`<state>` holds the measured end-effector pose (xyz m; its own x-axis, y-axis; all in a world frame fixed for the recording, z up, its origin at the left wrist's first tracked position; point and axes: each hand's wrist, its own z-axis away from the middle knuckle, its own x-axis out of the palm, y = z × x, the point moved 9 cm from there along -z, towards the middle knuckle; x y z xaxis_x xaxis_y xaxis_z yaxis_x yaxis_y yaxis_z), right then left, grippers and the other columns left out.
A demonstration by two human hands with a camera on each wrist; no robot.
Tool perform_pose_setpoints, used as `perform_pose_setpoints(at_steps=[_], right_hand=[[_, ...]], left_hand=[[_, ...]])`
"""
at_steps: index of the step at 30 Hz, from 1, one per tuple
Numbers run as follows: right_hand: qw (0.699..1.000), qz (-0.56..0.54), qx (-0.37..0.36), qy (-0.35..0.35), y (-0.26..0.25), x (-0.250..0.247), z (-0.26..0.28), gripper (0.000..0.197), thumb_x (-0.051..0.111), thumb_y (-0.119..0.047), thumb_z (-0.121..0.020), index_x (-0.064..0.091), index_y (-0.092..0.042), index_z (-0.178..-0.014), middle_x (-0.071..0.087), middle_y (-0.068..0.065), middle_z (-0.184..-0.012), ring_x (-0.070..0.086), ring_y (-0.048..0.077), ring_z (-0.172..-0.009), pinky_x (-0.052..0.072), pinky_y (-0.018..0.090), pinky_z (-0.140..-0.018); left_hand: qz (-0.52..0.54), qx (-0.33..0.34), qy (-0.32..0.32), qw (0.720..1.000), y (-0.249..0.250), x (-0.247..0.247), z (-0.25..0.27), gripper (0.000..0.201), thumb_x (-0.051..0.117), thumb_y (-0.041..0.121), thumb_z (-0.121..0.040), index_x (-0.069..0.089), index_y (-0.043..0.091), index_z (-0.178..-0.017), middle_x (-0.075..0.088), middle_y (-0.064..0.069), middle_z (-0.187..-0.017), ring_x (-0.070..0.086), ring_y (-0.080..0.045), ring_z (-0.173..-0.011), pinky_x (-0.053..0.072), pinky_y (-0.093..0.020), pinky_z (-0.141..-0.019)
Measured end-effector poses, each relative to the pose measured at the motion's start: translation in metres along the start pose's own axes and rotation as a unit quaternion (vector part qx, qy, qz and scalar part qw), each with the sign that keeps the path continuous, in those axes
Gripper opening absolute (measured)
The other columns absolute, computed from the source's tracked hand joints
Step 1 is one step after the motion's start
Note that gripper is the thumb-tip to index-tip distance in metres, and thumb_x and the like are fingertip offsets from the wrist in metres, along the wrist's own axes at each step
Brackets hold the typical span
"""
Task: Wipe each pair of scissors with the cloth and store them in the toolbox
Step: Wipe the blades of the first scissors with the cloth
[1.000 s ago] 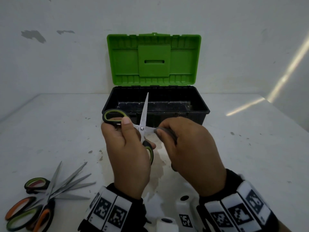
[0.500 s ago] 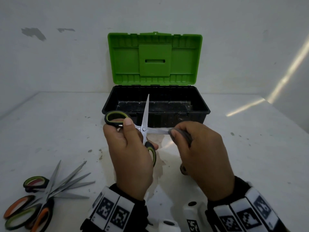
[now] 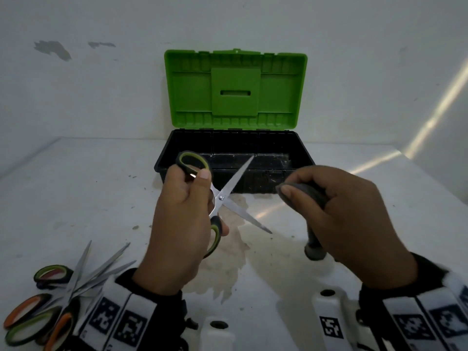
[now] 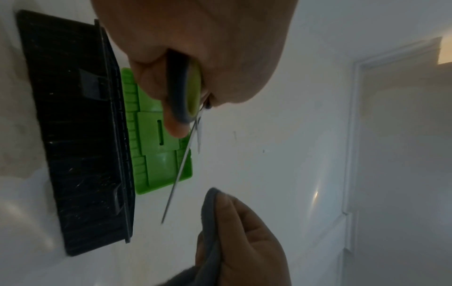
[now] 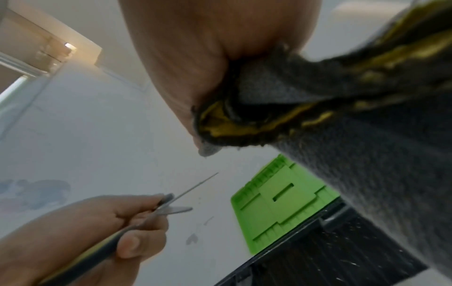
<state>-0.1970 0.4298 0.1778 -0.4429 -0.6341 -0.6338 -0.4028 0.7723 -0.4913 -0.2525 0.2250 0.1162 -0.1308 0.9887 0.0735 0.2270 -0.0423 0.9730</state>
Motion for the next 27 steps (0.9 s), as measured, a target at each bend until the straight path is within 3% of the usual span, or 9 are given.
perform_pose_setpoints(at_steps=[1,4,8,10,13,16,20,27], right_hand=[[1.0,0.008,-0.026,-0.007,-0.009,0.004,-0.003,0.004,0.069,-0.026,-0.088,0.069,-0.026,-0.085,0.06,-0.015,-0.063,0.06,0.001,-0.06,0.042,0.006,-0.058],[0.993,0.028,-0.11,-0.039,-0.031,0.022,-0.005,0.006,0.068,-0.026,-0.09,0.072,-0.022,-0.094,0.066,-0.012,-0.083,0.059,0.002,-0.076,0.045,0.012,-0.07],[0.985,0.028,-0.165,-0.041,-0.042,0.038,-0.001,0.011,0.065,-0.026,-0.092,0.073,-0.019,-0.098,0.069,-0.007,-0.09,0.062,0.006,-0.081,0.051,0.023,-0.074],[0.985,0.039,-0.164,-0.029,-0.038,0.039,0.0,0.011,0.065,-0.025,-0.092,0.073,-0.018,-0.097,0.07,-0.006,-0.088,0.062,0.006,-0.079,0.051,0.021,-0.073],[0.988,0.06,-0.141,0.003,-0.028,0.035,-0.001,0.015,0.062,-0.027,-0.092,0.074,-0.017,-0.095,0.07,-0.005,-0.083,0.06,0.004,-0.074,0.043,0.01,-0.073],[0.987,0.06,-0.147,0.001,-0.032,0.041,0.004,0.022,0.058,-0.03,-0.091,0.074,-0.015,-0.095,0.071,-0.003,-0.083,0.062,0.007,-0.071,0.049,0.015,-0.07],[0.988,0.057,-0.144,0.016,-0.028,0.039,0.004,0.024,0.056,-0.031,-0.092,0.074,-0.015,-0.094,0.071,-0.002,-0.083,0.064,0.01,-0.071,0.054,0.021,-0.068],[0.986,0.07,-0.151,0.013,-0.03,0.043,0.005,0.025,0.055,-0.031,-0.091,0.074,-0.014,-0.093,0.071,-0.002,-0.082,0.062,0.007,-0.07,0.044,0.011,-0.071]], left_hand=[[-0.003,0.001,-0.019,1.0,0.002,0.003,0.001,0.021,0.045,0.029,-0.102,0.05,0.01,-0.096,0.038,-0.007,-0.066,0.048,-0.033,-0.057,0.047,-0.025,-0.043],[-0.009,-0.004,-0.065,0.998,0.006,0.014,0.009,0.019,0.047,0.027,-0.102,0.052,0.011,-0.093,0.04,-0.003,-0.062,0.047,-0.027,-0.054,0.049,-0.028,-0.044],[-0.023,-0.014,-0.095,0.995,0.007,0.021,0.017,0.021,0.047,0.027,-0.101,0.052,0.025,-0.082,0.04,0.01,-0.053,0.043,-0.009,-0.045,0.05,-0.031,-0.045],[-0.03,-0.025,-0.093,0.995,0.005,0.02,0.018,0.023,0.047,0.028,-0.101,0.05,0.025,-0.079,0.038,0.011,-0.054,0.041,-0.007,-0.045,0.051,-0.03,-0.045],[-0.038,-0.046,-0.087,0.994,0.0,0.02,0.019,0.025,0.047,0.028,-0.101,0.047,0.018,-0.078,0.036,0.007,-0.055,0.04,-0.006,-0.045,0.051,-0.029,-0.045],[-0.044,-0.051,-0.079,0.995,-0.001,0.022,0.019,0.025,0.046,0.028,-0.102,0.047,0.012,-0.083,0.039,0.01,-0.051,0.042,-0.003,-0.042,0.052,-0.03,-0.044],[-0.045,-0.041,-0.076,0.995,0.001,0.024,0.018,0.024,0.046,0.028,-0.101,0.047,0.014,-0.081,0.038,0.011,-0.052,0.04,-0.003,-0.043,0.05,-0.027,-0.043],[-0.042,-0.039,-0.085,0.995,0.001,0.024,0.018,0.023,0.046,0.029,-0.101,0.048,0.013,-0.084,0.037,0.008,-0.054,0.042,-0.007,-0.044,0.05,-0.028,-0.044]])
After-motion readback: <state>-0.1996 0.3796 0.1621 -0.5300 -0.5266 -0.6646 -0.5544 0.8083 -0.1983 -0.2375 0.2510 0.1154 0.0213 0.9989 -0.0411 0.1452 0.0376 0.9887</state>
